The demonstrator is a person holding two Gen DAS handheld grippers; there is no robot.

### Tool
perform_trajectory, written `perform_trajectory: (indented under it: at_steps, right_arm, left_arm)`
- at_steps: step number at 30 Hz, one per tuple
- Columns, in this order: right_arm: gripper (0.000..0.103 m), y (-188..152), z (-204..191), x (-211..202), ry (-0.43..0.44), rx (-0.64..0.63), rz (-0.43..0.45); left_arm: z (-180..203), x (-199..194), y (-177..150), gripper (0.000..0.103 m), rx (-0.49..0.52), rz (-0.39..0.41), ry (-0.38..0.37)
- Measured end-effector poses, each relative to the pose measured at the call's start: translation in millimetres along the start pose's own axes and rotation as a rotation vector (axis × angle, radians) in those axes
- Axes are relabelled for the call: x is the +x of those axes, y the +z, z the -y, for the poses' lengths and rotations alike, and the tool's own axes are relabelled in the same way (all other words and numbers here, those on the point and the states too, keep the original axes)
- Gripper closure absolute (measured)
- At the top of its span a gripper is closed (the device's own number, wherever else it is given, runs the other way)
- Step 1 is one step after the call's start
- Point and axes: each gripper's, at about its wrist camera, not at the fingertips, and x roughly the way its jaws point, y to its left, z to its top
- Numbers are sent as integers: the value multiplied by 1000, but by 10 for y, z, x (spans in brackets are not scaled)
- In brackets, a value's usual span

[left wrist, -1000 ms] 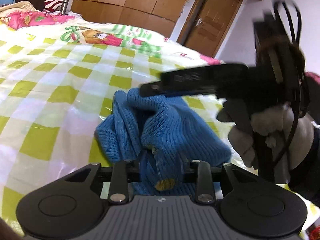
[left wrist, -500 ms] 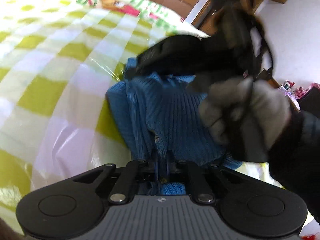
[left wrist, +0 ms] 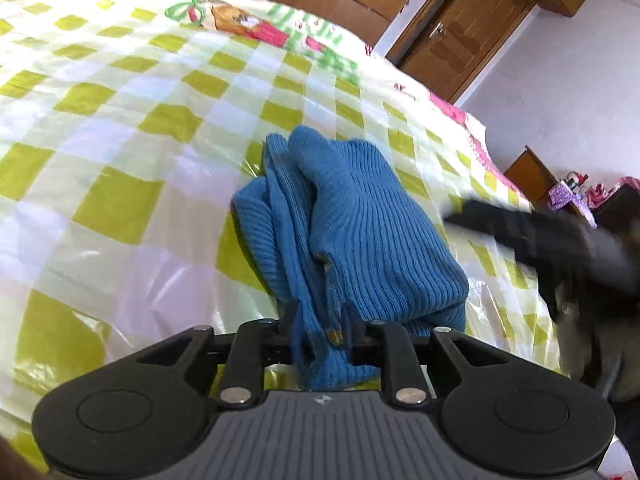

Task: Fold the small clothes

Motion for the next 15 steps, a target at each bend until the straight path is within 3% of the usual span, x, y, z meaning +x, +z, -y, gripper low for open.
perform_trajectory:
  at_steps: [3,6,12,15]
  right_arm:
    - [62,-380,-163,-170,-48,-147,-32]
    - [61,-645,-286,-236,-60,-253,-38]
    - [56,-924,-363,-172,-116,-398,-19]
    - [55,-969,-337,-164,-124,-404,-2]
  left_arm:
    - [138,107,-5,57,39,-17,30]
    - [238,192,2,54,48,-16,81]
    - [423,338,26,47,137,-26,144]
    - [371,351,61,48,105,-47,145]
